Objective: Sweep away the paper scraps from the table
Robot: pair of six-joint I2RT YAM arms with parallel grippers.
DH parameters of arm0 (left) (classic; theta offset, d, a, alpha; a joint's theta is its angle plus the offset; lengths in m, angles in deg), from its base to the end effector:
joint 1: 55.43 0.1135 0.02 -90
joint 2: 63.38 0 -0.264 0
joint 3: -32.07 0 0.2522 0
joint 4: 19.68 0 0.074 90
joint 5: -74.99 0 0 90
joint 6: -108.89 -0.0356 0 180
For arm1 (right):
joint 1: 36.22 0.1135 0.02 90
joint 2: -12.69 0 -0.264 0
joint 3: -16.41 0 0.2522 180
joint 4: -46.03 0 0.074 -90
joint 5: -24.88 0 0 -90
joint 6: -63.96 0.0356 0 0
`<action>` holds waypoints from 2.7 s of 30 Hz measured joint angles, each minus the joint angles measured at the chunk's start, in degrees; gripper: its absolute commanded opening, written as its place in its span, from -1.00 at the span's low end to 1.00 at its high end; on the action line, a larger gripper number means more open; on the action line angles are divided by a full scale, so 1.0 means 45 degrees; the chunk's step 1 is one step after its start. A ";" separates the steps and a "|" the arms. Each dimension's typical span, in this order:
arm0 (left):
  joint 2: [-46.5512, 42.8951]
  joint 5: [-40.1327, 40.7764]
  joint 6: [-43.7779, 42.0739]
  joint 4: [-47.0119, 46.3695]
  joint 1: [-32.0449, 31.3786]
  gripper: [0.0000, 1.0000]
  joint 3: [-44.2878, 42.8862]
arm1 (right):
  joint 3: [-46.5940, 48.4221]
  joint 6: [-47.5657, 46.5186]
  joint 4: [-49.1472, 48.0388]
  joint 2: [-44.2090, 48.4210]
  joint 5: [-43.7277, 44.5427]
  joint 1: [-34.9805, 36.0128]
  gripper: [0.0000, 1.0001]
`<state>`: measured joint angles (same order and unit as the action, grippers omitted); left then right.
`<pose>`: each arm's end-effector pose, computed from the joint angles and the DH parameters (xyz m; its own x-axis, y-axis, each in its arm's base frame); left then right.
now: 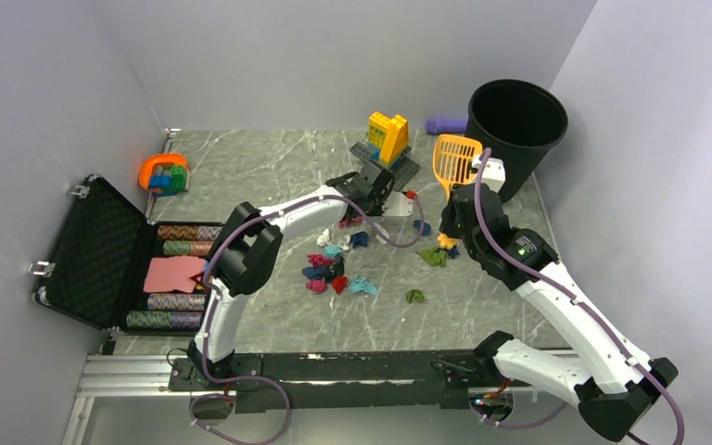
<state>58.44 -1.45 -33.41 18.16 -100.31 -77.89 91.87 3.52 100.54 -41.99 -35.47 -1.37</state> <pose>0.3434 -0.3301 0.2032 0.1272 0.9588 -0.2540 0.7814 0.0609 0.6211 0.1663 0.0944 0.3601 -0.4748 0.1918 -0.8589 0.0865 0.9814 0.1713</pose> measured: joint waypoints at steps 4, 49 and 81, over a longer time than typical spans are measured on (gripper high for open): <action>-0.0457 -0.0287 0.0772 0.1583 -0.0155 -1.00 -0.0209 | 0.0024 0.0005 0.0053 0.0000 -0.0049 -0.0053 -1.00; -0.4172 0.1418 0.3497 0.5212 -0.2322 -1.00 0.0695 | -0.0015 0.0389 0.0656 0.0913 -0.0306 -0.0219 -1.00; 0.1870 -0.5163 2.3737 -0.1195 -0.0607 -1.00 -0.3701 | 0.0287 0.3060 0.2856 0.1783 0.3332 -0.0267 -1.00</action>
<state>66.85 -24.68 73.41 12.78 -103.04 -94.55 93.15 17.29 113.39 -33.97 -20.47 -2.57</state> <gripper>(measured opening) 0.089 0.291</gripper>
